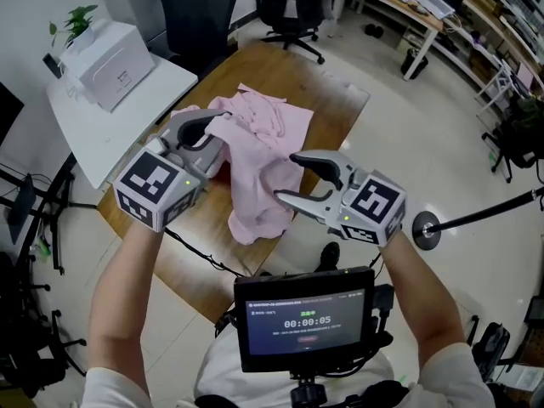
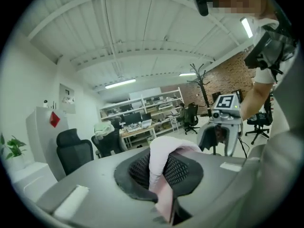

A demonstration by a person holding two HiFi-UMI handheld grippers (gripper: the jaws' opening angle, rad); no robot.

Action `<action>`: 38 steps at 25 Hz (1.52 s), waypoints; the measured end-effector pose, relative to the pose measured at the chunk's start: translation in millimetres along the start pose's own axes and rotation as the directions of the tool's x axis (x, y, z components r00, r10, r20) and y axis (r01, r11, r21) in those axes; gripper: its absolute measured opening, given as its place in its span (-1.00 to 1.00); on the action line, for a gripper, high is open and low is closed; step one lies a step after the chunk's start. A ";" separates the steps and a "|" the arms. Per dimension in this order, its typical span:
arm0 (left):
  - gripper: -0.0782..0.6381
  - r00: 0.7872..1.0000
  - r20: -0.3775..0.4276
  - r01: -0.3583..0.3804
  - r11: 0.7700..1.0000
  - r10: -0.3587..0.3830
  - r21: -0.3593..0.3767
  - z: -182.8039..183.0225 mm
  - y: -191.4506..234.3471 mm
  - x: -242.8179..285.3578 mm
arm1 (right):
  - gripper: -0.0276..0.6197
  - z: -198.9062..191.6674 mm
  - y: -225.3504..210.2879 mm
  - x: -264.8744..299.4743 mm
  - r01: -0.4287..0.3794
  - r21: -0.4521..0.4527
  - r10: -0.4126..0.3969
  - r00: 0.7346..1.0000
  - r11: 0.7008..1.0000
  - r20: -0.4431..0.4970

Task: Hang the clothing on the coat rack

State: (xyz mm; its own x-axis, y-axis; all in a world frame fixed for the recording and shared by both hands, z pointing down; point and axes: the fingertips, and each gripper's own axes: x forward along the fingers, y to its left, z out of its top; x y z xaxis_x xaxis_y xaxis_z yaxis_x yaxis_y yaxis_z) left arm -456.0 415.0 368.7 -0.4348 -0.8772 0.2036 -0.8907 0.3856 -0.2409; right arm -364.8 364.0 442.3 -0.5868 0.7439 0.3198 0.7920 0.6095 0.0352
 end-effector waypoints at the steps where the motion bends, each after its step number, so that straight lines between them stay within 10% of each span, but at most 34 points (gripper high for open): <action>1: -0.73 1.000 0.015 -0.006 1.000 0.006 -0.002 8.8 2.2 0.0 | 0.03 -2.3 4.5 5.5 -0.012 -0.013 0.012 1.000 1.000 -0.007; 10: -0.73 0.997 0.080 0.012 0.997 -0.018 0.074 61.0 -5.9 -2.1 | 0.51 11.5 -14.1 37.1 0.001 -0.047 -0.001 1.000 0.999 -0.010; 16: -0.73 0.998 0.067 -0.004 0.994 -0.003 0.105 62.7 -7.6 -11.5 | -0.77 -1.6 -29.7 20.7 0.080 -0.039 -0.081 0.996 0.996 -0.027; 38: -0.73 0.973 0.222 -0.088 0.988 0.059 0.124 140.0 -1.5 0.6 | -0.82 136.4 -83.7 -121.4 0.436 -0.167 -0.399 0.891 0.884 0.215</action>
State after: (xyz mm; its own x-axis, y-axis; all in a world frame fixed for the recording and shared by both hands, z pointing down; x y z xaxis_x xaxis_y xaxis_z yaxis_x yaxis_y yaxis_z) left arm -436.3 373.8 236.4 -0.4465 -0.8944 -0.0264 -0.8254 0.4231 -0.3738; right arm -382.9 260.1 271.4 -0.8753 0.4788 0.0673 0.4726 0.8177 0.3288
